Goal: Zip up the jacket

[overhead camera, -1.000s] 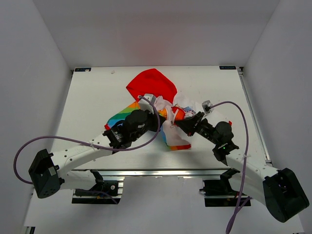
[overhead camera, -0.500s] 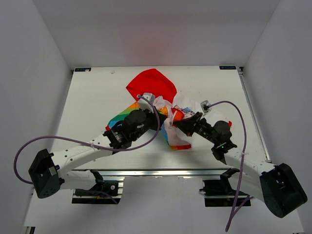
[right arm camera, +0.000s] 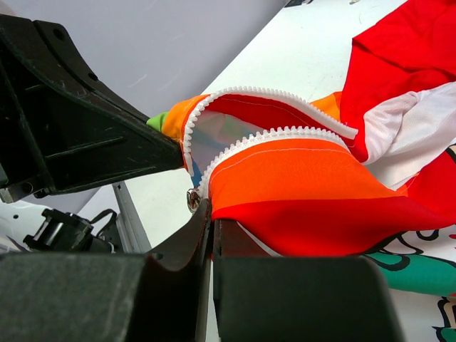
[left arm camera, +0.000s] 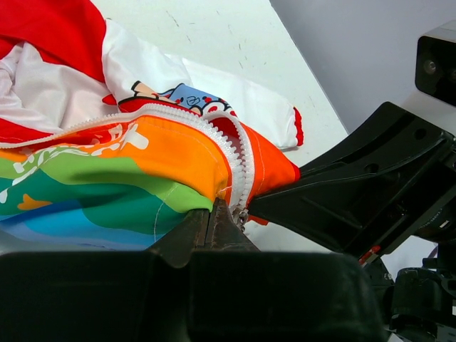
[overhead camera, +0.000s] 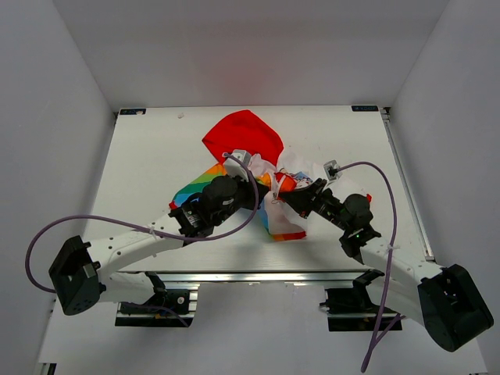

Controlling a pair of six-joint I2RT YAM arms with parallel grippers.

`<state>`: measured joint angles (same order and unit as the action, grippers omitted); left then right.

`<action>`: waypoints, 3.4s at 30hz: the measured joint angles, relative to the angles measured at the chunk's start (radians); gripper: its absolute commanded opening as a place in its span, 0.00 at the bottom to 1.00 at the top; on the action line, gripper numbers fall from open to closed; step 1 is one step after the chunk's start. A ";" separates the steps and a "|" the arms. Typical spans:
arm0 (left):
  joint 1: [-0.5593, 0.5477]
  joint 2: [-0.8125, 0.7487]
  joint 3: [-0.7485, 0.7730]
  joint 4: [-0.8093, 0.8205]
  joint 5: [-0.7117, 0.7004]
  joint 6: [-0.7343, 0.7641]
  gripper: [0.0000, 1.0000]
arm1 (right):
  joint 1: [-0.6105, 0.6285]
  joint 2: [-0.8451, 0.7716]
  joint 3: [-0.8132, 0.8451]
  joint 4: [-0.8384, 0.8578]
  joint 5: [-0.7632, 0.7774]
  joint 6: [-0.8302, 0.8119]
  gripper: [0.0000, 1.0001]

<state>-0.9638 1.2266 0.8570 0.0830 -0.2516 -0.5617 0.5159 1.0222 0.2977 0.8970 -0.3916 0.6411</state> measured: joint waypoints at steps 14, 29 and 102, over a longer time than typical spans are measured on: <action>0.000 0.002 0.000 0.000 0.006 -0.004 0.00 | 0.000 0.000 0.002 -0.006 0.026 0.000 0.00; 0.000 0.003 -0.011 0.001 0.025 -0.003 0.00 | 0.000 0.002 0.014 -0.018 0.020 -0.001 0.00; 0.005 0.129 0.230 -0.568 0.183 -0.092 0.00 | 0.451 -0.228 0.465 -1.273 0.593 -0.274 0.57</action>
<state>-0.9592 1.3560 1.0870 -0.4850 -0.0681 -0.6540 0.9672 0.7940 0.7624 -0.3756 0.2016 0.3676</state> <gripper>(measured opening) 0.009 0.526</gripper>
